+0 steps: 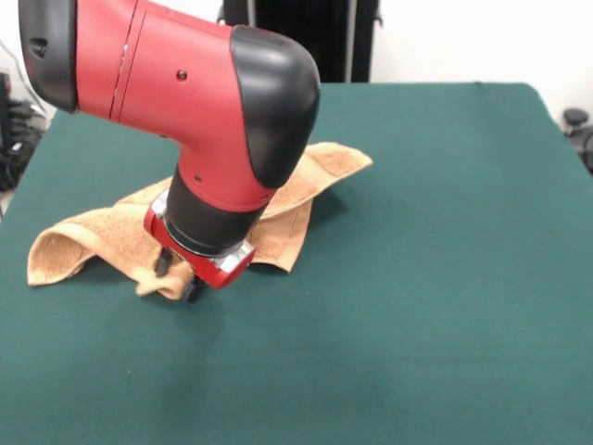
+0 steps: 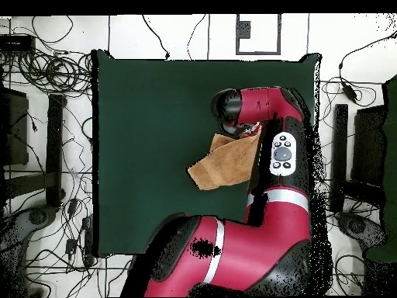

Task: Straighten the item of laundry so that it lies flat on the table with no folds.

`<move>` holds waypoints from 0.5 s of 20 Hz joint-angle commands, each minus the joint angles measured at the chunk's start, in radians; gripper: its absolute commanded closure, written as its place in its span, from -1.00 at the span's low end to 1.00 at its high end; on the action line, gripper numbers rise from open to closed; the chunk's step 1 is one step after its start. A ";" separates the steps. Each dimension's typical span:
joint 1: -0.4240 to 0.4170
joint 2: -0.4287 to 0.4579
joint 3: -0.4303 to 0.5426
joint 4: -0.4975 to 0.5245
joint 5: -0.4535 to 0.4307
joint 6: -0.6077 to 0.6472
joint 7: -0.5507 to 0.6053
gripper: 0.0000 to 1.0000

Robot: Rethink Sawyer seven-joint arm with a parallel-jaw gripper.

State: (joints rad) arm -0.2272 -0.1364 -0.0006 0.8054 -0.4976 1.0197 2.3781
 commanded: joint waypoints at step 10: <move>0.103 0.093 0.008 0.153 -0.081 -0.007 -0.122 1.00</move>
State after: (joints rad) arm -0.2129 -0.1343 -0.0084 0.8065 -0.5131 1.0193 2.3781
